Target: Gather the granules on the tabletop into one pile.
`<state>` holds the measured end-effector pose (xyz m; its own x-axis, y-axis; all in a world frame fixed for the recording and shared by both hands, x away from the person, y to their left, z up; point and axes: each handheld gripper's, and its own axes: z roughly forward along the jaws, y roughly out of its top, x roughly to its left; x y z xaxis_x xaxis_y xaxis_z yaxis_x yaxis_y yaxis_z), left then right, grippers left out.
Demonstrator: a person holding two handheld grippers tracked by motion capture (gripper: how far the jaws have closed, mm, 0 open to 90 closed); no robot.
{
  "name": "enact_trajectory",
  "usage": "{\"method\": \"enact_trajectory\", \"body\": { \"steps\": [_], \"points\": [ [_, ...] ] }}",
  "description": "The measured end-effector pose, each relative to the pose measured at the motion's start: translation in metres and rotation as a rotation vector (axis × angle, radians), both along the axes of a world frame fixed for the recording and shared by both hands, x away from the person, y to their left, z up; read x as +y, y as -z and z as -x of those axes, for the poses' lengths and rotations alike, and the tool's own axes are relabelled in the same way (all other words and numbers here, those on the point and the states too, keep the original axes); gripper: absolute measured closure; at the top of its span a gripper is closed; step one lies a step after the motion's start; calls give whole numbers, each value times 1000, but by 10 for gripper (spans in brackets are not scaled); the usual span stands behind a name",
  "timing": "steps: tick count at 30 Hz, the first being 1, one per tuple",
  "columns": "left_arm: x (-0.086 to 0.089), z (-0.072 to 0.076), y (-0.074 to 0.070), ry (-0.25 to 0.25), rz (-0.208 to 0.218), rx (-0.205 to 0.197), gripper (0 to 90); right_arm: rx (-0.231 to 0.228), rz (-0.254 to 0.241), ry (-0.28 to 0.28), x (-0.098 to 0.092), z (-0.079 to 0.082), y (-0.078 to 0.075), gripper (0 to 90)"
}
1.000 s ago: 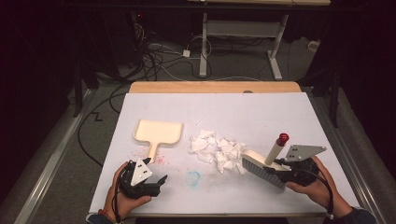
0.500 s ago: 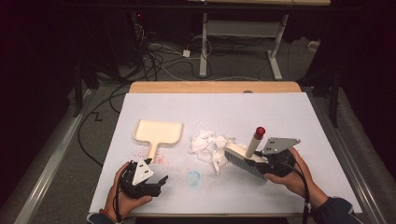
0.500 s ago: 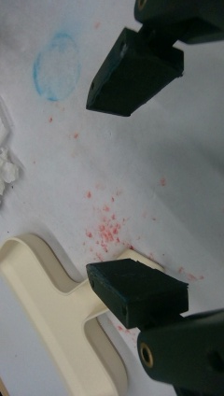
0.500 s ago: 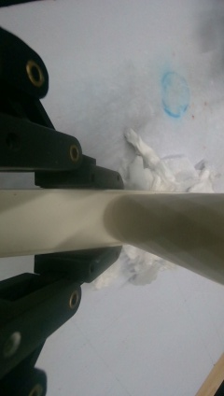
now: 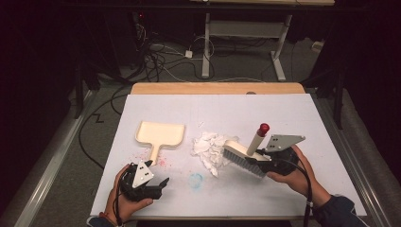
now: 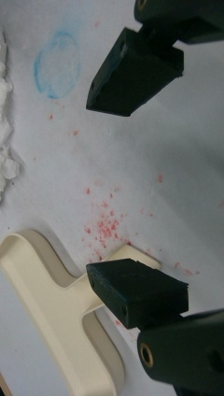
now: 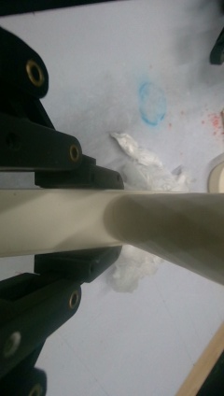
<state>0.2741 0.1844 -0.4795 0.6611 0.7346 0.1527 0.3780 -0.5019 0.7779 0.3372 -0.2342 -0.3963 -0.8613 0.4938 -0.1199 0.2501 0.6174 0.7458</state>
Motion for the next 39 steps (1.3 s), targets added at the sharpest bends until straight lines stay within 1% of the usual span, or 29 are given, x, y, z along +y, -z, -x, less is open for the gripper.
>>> {"method": "enact_trajectory", "body": {
  "steps": [3, 5, 6, 8, 9, 13, 15, 19, 22, 24, 26, 28, 30, 32, 33, 34, 35, 36, 38, 39],
  "points": [
    [0, 0, -1, 1, -3, -2, 186, -14, -27, 2, -6, 5, -9, 684],
    [0, 0, -1, 1, -1, -4, 186, -15, -53, 5, -8, 8, -14, 684],
    [0, 0, -1, 1, -2, -5, 186, -22, -58, -1, -10, 8, -16, 684],
    [0, 0, -1, -2, 3, -6, 186, -22, -70, 6, -11, 8, -19, 684],
    [0, 0, -1, -2, 0, -4, 186, -25, -68, 3, -11, 8, -19, 684],
    [0, -1, -1, -1, 3, -2, 186, -26, -96, 8, -12, 5, -24, 684],
    [0, -1, -1, -1, 5, 0, 186, -39, -101, 24, -11, 1, -28, 684],
    [0, -2, -1, 2, 8, 1, 186, -80, -94, 59, -8, -21, -34, 684],
    [1, -4, 0, 2, 9, 6, 186, -104, -105, 72, -3, -43, -35, 684],
    [1, -4, 0, 0, 12, 7, 186, -107, -98, 75, 1, -60, -33, 684],
    [2, -4, 0, 0, 21, 10, 186, -120, -70, 91, 7, -77, -28, 684],
    [2, -5, 0, 0, 27, 12, 186, -104, -31, 115, 15, -95, -22, 684],
    [2, -6, 0, 2, 29, 12, 186, -99, -11, 117, 21, -111, -16, 685],
    [2, -6, 0, 5, 34, 15, 186, -109, 21, 121, 30, -125, -11, 684],
    [2, -5, 0, 5, 36, 17, 186, -103, 31, 123, 34, -132, -8, 685],
    [2, -5, 1, 6, 36, 20, 186, -101, 44, 128, 39, -138, -6, 684],
    [3, -5, 1, 8, 35, 23, 186, -118, 65, 125, 45, -143, -3, 684],
    [3, -5, 1, 6, 38, 25, 186, -124, 80, 118, 50, -148, 0, 685],
    [3, -5, 1, 7, 44, 28, 187, -128, 91, 108, 62, -157, 4, 685],
    [3, -5, 1, 9, 46, 31, 189, -138, 107, 104, 68, -161, 6, 684]
  ]
}}
